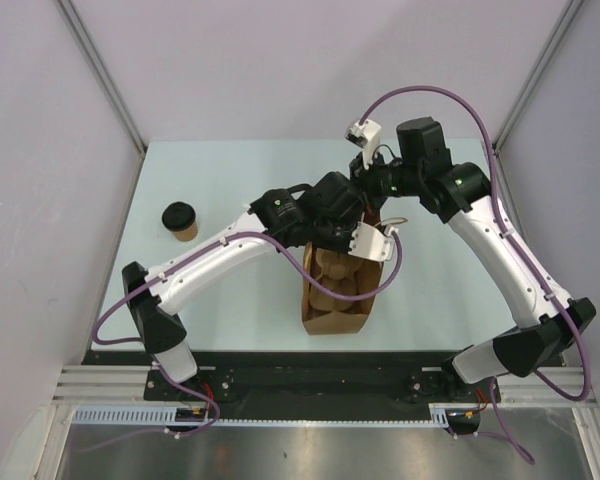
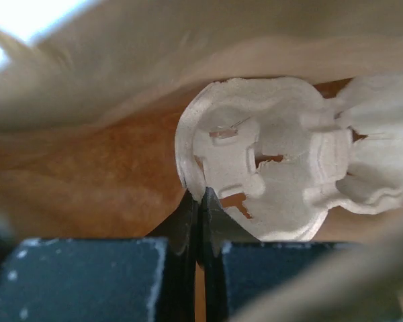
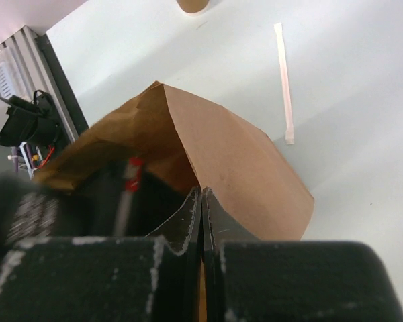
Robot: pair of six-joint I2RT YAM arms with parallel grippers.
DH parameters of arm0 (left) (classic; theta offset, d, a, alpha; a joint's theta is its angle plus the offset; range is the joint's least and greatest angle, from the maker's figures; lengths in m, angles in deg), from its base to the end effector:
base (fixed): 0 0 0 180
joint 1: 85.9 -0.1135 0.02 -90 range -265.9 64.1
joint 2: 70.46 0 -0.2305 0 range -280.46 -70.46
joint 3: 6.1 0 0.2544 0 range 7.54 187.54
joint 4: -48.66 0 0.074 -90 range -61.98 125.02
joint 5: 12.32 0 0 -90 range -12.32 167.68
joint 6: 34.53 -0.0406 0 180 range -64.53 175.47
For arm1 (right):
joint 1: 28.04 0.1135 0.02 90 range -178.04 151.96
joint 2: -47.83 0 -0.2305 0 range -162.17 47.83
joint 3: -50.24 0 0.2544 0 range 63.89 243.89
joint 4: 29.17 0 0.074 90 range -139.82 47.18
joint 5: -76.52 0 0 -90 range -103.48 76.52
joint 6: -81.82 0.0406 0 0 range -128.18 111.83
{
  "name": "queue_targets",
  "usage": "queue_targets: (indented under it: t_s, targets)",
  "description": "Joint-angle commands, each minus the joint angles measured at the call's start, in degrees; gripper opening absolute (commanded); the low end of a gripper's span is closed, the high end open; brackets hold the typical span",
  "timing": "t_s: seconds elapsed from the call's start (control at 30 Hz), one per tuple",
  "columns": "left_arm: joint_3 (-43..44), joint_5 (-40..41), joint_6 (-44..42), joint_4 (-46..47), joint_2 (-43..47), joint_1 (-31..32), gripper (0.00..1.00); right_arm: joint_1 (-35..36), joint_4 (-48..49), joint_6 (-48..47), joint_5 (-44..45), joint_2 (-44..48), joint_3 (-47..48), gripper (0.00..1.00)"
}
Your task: Pack the takeout coffee
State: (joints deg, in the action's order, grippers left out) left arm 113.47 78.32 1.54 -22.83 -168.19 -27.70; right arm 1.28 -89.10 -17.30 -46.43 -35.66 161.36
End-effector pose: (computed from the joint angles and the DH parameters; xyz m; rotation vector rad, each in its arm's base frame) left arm 0.1908 -0.3069 0.3492 2.0194 1.3648 -0.0198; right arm 0.2600 0.1714 0.4027 -1.0207 1.8819 0.8194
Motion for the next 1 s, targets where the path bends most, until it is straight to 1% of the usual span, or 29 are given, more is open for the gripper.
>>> queue_targets:
  t_s: [0.0,0.27,0.43,0.57,0.73,0.83,0.93,0.97]
  targets:
    - [-2.30,-3.80,0.06,5.20,1.05,-2.11,0.00,0.47,1.19,-0.72,-3.08,3.15,-1.23,0.00]
    - [-7.92,-6.45,-2.14,8.98,0.70,-4.49,0.00,0.30,1.81,-0.37,-3.44,3.24,-2.11,0.00]
    - [-7.67,-4.61,-1.79,6.96,-2.02,-4.58,0.00,-0.23,2.16,0.60,-3.79,2.54,-2.20,0.00]
    - [-5.91,-3.81,-0.30,5.99,-2.20,-5.54,0.00,-0.58,2.34,0.69,-3.44,2.71,-2.72,0.00]
    - [-9.33,-3.99,-2.23,9.59,-0.79,-6.07,0.02,-1.02,3.39,0.95,-5.28,2.62,-3.16,0.00]
    - [-8.90,-4.42,-1.53,8.72,-1.41,-6.16,0.08,-1.46,3.74,0.86,-5.20,2.36,-2.90,0.00]
    - [-7.41,-4.95,-0.65,7.92,-1.50,-6.34,0.24,-2.25,3.30,0.86,-5.63,2.18,-2.99,0.00]
    - [-7.32,-4.86,-0.74,8.18,-0.97,-6.34,0.27,-2.25,3.22,0.86,-5.81,2.01,-2.99,0.00]
